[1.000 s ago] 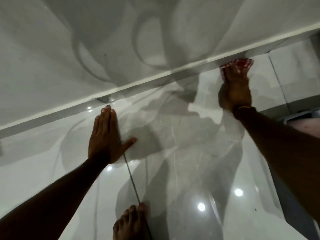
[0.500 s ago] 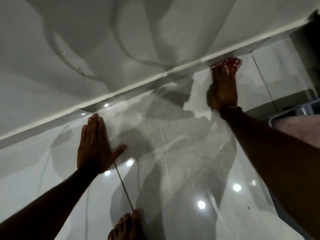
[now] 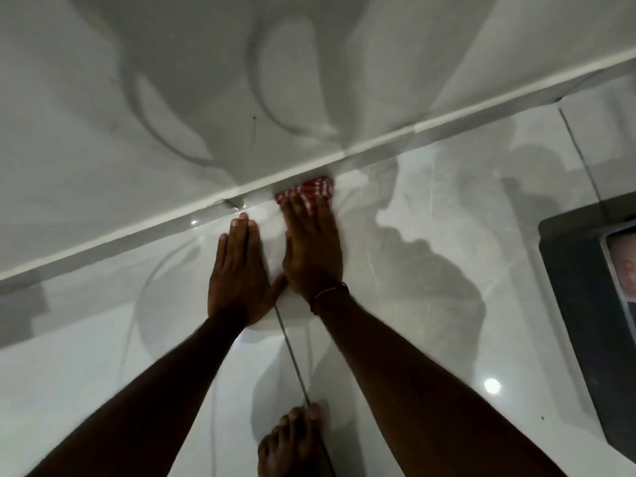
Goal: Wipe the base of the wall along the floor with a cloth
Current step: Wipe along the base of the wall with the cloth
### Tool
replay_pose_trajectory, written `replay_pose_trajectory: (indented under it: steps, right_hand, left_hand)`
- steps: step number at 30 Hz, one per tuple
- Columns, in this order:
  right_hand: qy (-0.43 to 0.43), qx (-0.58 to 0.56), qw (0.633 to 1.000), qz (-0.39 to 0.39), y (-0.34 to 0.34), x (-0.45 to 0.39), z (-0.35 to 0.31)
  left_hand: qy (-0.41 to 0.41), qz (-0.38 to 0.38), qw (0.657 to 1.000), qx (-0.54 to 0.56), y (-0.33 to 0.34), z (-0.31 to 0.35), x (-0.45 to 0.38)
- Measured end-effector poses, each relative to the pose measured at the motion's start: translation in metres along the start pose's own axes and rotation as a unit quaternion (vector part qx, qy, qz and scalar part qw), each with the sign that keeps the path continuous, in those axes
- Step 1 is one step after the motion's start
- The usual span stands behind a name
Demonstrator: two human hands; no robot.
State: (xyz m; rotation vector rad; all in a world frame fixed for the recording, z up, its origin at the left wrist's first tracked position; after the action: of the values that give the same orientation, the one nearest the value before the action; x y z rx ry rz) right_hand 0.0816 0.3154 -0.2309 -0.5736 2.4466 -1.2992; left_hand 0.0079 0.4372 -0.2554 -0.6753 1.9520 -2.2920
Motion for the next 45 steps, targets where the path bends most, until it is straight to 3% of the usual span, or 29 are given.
replay_pose_trajectory:
  steps: [5,8,15,21,33,38,41,45]
  right_hand:
    - [-0.038,0.004,0.996,-0.084,-0.001,0.002,0.001]
    - [-0.015,0.002,0.997,-0.069,-0.006,-0.001,-0.008]
    - [-0.09,0.05,0.992,-0.072,0.002,0.0,-0.012]
    - [-0.047,0.09,0.994,0.04,-0.054,-0.006,0.079]
    - [0.146,0.135,0.98,-0.025,-0.175,-0.025,0.275]
    - [0.206,0.166,0.962,-0.064,-0.215,-0.037,0.317]
    - [0.184,0.222,0.953,-0.092,-0.216,-0.041,0.326]
    - [0.156,0.246,0.955,-0.051,-0.214,-0.041,0.311]
  left_hand:
    - [0.005,0.001,1.0,0.013,-0.001,0.0,0.0]
    - [0.011,0.007,1.0,0.013,-0.001,-0.001,-0.001]
    - [0.027,0.029,0.999,0.028,-0.005,0.001,-0.001]
    - [0.018,0.016,1.0,0.009,-0.001,0.0,-0.001]
    - [0.008,0.038,0.999,0.025,-0.004,0.008,-0.004]
    - [0.002,0.036,0.999,0.013,-0.004,0.006,-0.005]
    - [0.002,0.041,0.999,0.008,-0.003,0.007,-0.004]
    - [0.005,0.036,0.999,-0.001,-0.003,0.005,-0.004]
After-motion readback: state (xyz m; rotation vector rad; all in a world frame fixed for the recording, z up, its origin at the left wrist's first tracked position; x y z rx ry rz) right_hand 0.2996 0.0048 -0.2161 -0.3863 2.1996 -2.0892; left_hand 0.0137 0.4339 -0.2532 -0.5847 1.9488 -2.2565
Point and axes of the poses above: each hand's wrist, its own x-axis away from the middle knuckle, its own y-axis out of the palm, z = x × y, the point moved 8 cm from there along -x, towards the middle knuckle, and after that the axes turned 13 degrees about -y, right-handed, at the moved point
